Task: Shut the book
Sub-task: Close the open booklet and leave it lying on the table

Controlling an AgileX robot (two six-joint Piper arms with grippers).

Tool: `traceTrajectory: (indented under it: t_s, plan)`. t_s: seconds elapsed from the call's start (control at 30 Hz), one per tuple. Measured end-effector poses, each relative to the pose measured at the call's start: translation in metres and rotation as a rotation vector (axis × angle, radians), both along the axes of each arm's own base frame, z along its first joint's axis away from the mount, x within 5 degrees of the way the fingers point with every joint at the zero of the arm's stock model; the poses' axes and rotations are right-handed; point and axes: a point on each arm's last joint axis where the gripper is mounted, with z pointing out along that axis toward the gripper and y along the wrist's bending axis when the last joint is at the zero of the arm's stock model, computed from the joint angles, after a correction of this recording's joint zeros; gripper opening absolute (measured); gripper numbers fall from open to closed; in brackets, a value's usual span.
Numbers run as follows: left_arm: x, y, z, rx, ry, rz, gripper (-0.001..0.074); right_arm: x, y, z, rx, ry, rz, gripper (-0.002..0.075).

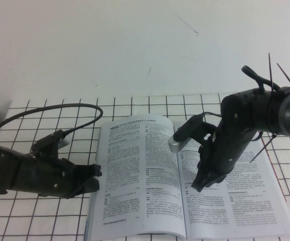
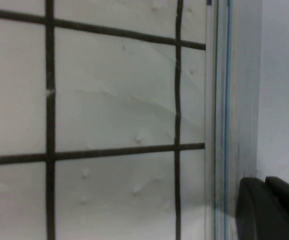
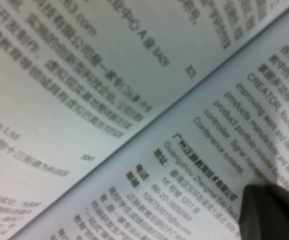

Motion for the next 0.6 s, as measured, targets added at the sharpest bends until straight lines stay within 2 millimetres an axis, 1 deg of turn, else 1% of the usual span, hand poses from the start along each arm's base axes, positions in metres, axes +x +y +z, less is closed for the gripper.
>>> traceTrajectory:
  t_s: [0.13,0.27,0.6]
  plan:
    - [0.000,0.000,0.000,0.010,-0.004,0.005,-0.0004,0.000,0.000,0.000,0.002,0.001,-0.002,-0.0003]
    - [0.002,0.005,0.000,0.010,-0.004,0.019,-0.0004,0.000,0.000,0.000,0.002,0.001,-0.004,-0.0003]
    - [0.004,0.010,0.000,0.063,-0.031,0.050,-0.0004,0.000,0.000,0.000,0.004,0.003,-0.009,-0.0003]
